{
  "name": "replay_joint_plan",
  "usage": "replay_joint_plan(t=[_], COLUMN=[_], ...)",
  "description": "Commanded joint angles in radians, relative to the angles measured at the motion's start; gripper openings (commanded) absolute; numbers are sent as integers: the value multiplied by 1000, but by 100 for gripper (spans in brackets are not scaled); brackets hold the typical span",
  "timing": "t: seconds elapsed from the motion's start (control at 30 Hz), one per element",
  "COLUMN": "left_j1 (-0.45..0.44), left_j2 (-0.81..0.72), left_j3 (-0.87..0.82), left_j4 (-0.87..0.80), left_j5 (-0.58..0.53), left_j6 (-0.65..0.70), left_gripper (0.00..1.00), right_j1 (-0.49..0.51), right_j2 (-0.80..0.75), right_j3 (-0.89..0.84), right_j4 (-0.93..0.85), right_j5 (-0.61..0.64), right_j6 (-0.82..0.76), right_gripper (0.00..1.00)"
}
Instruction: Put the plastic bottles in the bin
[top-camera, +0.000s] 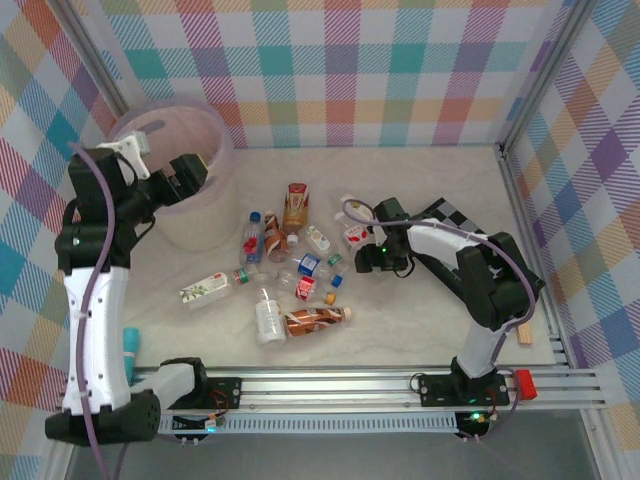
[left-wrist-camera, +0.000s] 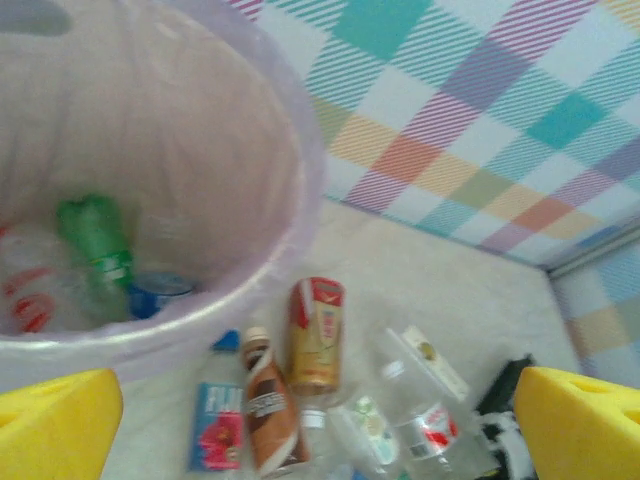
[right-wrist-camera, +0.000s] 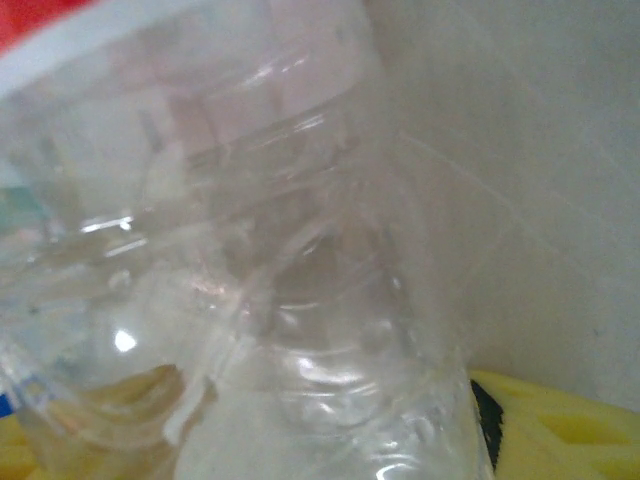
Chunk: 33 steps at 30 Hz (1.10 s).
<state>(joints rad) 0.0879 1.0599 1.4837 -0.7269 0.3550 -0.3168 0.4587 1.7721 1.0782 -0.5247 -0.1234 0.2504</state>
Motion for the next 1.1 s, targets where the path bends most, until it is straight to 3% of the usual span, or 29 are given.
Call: replay_joint_plan(t=[0.0, 0.27, 0.43, 0.5, 0.63, 0.77, 1.07], left_j1=[-28, -247, -541, -617, -697, -745, -829], left_j2=[-64, -197, -176, -134, -21, 93, 231], left_j3=[-74, -313, -459, -489, -539, -594, -524], left_j4=[132, 320, 485, 573, 733, 952, 1002], left_j5=[81, 28, -152, -175, -175, -171, -191], left_j6=[-139, -316, -376, -413, -476, -565, -567], left_gripper=[100, 100, 100, 100, 100, 100, 100], right_j1=[7, 8, 8, 8, 15, 63, 87], right_j2=[-54, -217, -361, -417, -498, -549, -546], right_j3=[-7, 27, 19, 5, 3, -4, -18], right_j4=[-69, -185, -163, -135, -114, -88, -13], right_j5=[5, -40, -182, -242, -375, -411, -465], right_j6=[14, -23, -60, -72, -81, -108, -97], right_gripper=[68, 66, 66, 65, 64, 64, 64])
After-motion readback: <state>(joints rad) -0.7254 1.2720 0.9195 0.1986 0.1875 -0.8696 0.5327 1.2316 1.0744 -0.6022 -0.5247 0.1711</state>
